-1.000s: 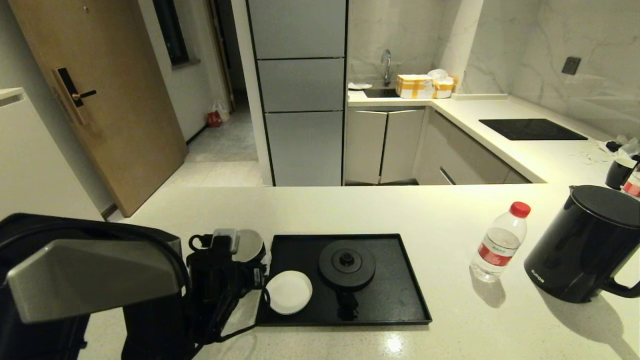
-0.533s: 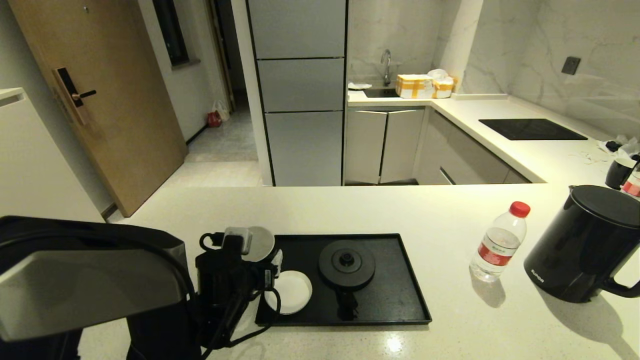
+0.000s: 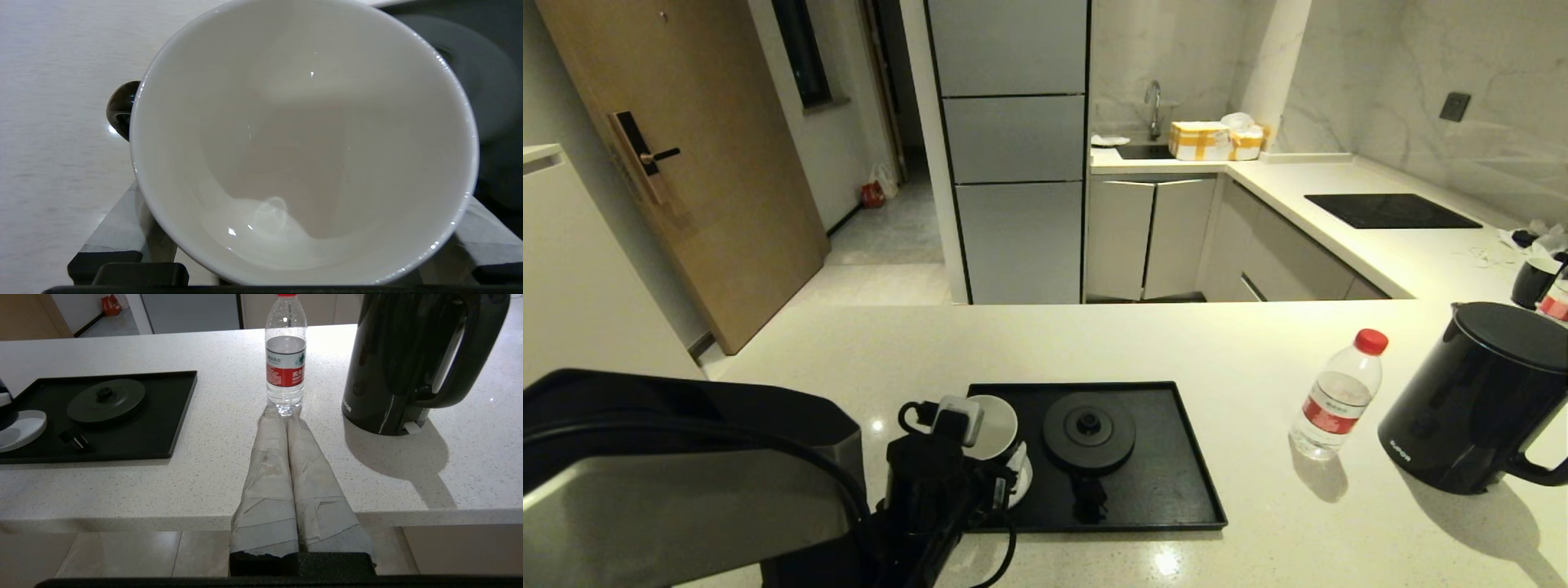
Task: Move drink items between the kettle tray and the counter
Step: Return the tea cup to its original position
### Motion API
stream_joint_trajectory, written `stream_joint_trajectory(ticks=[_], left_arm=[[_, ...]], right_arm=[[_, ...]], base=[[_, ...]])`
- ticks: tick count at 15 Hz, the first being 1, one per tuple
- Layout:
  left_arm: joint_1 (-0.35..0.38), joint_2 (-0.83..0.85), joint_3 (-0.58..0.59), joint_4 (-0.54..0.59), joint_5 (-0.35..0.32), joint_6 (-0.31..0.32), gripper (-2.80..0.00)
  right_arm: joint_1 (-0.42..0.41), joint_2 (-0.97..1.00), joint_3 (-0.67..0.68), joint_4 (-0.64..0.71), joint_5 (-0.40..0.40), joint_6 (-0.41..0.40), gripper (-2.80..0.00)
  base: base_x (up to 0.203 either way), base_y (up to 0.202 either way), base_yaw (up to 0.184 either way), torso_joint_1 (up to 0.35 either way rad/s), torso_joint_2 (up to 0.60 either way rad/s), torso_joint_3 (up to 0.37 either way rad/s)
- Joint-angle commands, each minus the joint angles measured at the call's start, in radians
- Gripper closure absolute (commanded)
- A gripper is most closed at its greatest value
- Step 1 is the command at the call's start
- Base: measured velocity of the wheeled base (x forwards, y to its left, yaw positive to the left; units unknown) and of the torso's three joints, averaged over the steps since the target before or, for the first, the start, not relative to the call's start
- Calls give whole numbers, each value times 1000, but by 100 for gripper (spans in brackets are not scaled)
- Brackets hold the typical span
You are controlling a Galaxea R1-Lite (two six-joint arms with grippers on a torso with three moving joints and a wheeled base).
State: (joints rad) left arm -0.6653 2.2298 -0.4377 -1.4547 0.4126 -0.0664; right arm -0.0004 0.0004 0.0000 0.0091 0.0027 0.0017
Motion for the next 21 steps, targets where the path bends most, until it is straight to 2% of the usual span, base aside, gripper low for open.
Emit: stream_joint_trajectory(ticks=[1,5,12,21], left_arm=[[-4,4,0,-1,3,0,0],[-4,-7,-4,56,-6,-29,0],[-4,21,-9,63,-28,-69,0],[-5,53,-10,76,-47,-70,0]], right_arm=[[-1,1,2,0,0,0,0],[-1,1,2,-1,0,0,0],[-1,1,2,0,0,0,0],[-1,1,2,0,0,0,0]], base=[[0,0,0,0,0,0],[0,0,0,0,0,0],[0,0,0,0,0,0],[0,0,0,0,0,0]])
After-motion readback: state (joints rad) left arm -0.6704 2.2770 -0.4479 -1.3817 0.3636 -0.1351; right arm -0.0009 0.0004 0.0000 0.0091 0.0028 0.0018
